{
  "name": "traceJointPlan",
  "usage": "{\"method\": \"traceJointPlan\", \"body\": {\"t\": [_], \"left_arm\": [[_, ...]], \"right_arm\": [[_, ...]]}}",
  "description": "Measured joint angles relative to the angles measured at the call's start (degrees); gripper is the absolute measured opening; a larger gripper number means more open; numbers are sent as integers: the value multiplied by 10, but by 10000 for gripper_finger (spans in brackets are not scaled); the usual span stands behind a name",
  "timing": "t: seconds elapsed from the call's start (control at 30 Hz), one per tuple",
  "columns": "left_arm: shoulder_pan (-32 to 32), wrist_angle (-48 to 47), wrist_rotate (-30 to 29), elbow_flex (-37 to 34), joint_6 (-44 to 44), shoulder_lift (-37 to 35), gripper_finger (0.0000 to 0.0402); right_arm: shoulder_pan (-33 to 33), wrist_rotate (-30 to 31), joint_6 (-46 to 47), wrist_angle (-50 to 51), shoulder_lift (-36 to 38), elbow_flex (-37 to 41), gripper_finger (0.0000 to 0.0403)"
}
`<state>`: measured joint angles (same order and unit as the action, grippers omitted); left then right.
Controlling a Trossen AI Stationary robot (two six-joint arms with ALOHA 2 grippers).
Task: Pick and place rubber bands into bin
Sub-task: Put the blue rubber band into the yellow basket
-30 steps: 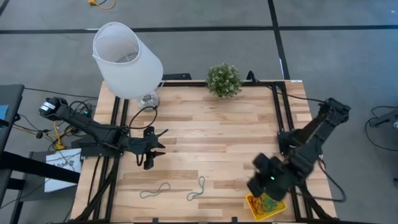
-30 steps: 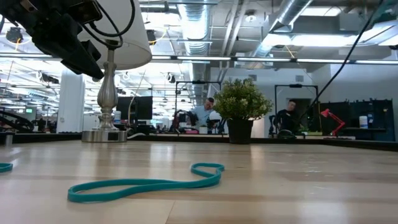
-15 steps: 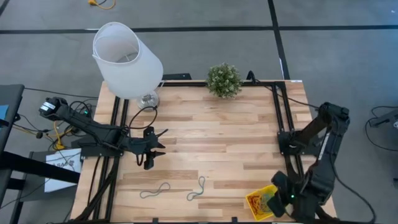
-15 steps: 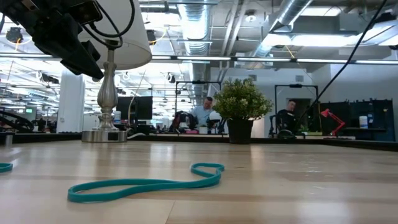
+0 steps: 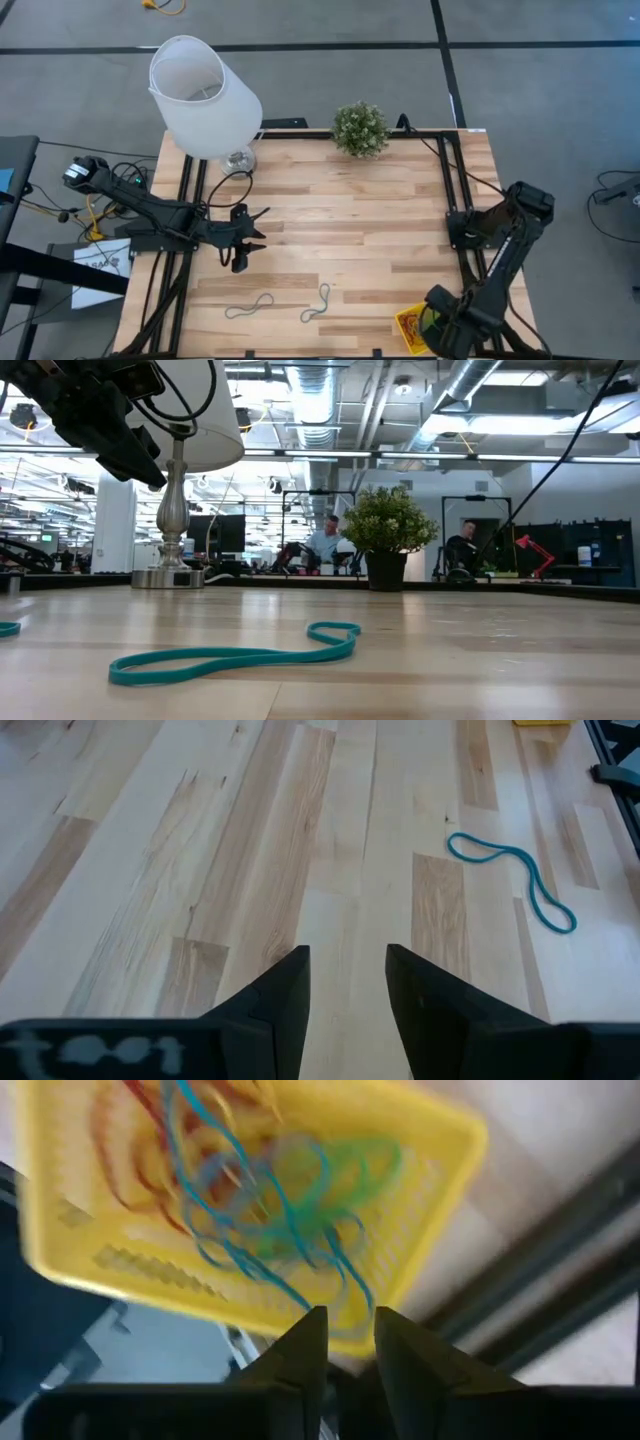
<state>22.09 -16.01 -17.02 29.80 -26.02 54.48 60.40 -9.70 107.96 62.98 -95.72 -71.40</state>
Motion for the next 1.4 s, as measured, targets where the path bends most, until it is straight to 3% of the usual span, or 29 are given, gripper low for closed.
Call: {"method": "traceJointPlan", "body": {"t": [0.2,0.4,0.5,0.67,0.77,0.87,1.13,1.4], "left_arm": [[0,0,0,0,0,0,121],[0,0,0,0,0,0,121],[0,0,-1,0,0,0,121],[12,5,1,0,6,0,121],[22,6,1,0,12,0,121],[30,5,1,0,12,0,121],[36,5,1,0,12,0,121],[36,5,1,0,13,0,121]], "right_arm": [[-44,144,-78,-35,29,0,86],[-122,357,-270,-132,35,0,86],[-172,412,-350,-206,21,0,86],[-245,356,-616,-378,-29,-1,86],[-272,269,-770,-491,-71,1,86],[-295,157,-864,-562,-97,0,86],[-329,125,-1002,-592,-174,0,75],[-329,61,-1009,-600,-218,-4,72]]}}
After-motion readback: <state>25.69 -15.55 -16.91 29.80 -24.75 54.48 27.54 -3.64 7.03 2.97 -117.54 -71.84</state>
